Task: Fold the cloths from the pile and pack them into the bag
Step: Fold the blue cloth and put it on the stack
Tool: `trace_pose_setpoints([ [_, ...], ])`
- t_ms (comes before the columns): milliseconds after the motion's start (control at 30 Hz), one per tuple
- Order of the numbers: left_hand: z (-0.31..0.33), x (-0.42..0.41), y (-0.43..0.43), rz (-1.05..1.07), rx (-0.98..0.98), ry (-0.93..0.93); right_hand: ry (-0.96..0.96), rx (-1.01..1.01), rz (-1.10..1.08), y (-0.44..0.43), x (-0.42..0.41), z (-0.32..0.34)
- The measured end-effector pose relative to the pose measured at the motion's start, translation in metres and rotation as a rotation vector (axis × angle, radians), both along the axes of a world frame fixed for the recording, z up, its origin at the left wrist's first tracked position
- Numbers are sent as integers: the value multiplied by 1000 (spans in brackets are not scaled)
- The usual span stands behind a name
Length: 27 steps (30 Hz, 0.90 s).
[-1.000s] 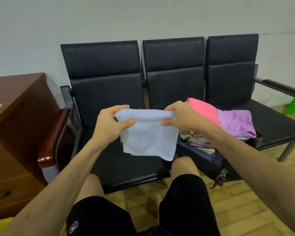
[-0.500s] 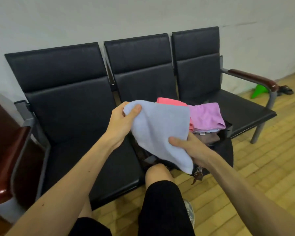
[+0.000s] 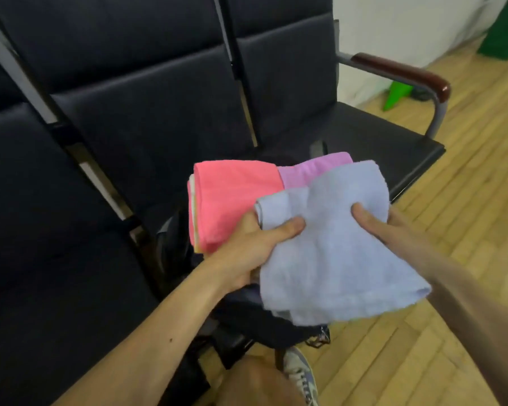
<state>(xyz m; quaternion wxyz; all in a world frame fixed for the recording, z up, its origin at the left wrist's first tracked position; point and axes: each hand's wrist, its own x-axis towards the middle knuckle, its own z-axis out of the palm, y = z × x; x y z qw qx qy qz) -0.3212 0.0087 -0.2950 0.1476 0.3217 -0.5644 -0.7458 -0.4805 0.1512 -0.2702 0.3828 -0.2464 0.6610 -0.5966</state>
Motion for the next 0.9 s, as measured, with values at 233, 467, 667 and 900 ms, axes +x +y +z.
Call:
trace_pose_setpoints([
  [233, -22, -85, -70, 143, -249, -203, 267, 206, 99, -72, -95, -32],
  [467, -26, -129, -104, 97, -264, -491, 290, 419, 176, -121, -150, -64],
  [667, -33, -157, -115, 80, -261, -777, 276, 557, 141, -138, -156, -82],
  [900, 2, -173, -139, 15, -491, -839, 505, 725, -29, -137, -141, -83],
])
